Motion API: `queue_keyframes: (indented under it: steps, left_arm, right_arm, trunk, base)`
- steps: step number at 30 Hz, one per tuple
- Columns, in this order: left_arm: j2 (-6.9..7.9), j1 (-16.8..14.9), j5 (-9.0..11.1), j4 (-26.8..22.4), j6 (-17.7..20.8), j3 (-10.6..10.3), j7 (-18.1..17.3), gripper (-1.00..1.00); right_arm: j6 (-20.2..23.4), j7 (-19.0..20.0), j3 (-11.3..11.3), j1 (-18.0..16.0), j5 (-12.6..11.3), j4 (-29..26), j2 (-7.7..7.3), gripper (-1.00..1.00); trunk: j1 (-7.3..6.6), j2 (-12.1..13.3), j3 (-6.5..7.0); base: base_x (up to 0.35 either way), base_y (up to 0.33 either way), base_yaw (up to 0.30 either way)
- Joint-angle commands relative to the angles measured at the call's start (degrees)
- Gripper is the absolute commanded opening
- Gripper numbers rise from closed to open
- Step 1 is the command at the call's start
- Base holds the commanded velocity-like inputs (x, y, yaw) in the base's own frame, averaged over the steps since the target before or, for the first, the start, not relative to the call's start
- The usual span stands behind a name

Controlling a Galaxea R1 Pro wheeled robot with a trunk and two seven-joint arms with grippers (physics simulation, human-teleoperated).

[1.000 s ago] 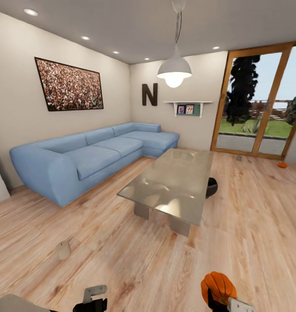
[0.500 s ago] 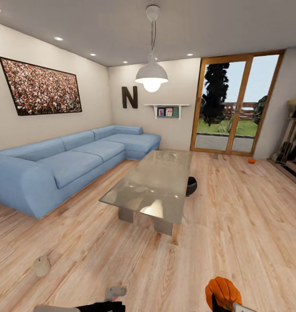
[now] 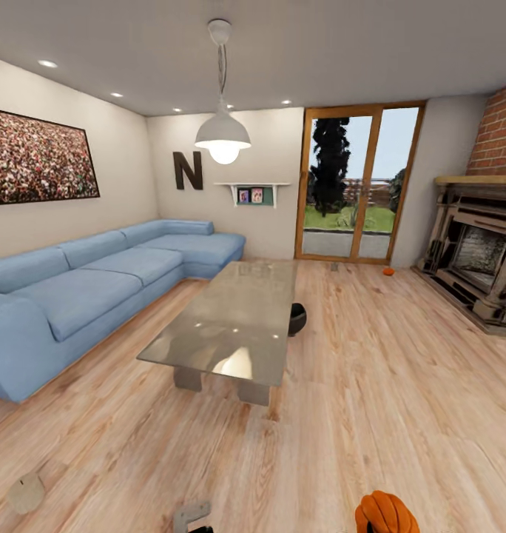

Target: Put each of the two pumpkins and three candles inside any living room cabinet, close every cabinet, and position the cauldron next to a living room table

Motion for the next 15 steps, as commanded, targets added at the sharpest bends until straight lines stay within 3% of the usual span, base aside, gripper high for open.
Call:
queue_keyframes:
  steps: [1, 5, 15]
  left_arm:
    - [0.06, 0.6, 0.4, -0.2, -3.1, -0.4, 0.3, 1.0]
    - [0.28, 2.0, 0.4, -0.1, -8.4, -0.3, 0.2, 1.0]
    - [0.92, 2.4, 0.4, 0.0, -9.5, -0.3, 0.3, 1.0]
  right_arm:
    - [-0.3, -0.4, 0.4, -0.1, -0.2, 0.1, -0.06, -1.0]
    - [-0.5, -0.4, 0.4, -0.1, -0.2, 0.2, -0.04, -1.0]
    - [-2.1, -0.4, 0.4, -0.1, -0.3, 0.1, 0.02, -1.0]
  trunk:
    - [-0.23, 0.4, 0.17]
    - [-1.11, 2.0, 1.06]
    - [-3.31, 6.0, 3.29]
  base:
    - [0.0, 0.0, -0.28]
    - [0.0, 0.0, -0.28]
    - [0.0, 0.0, -0.278]
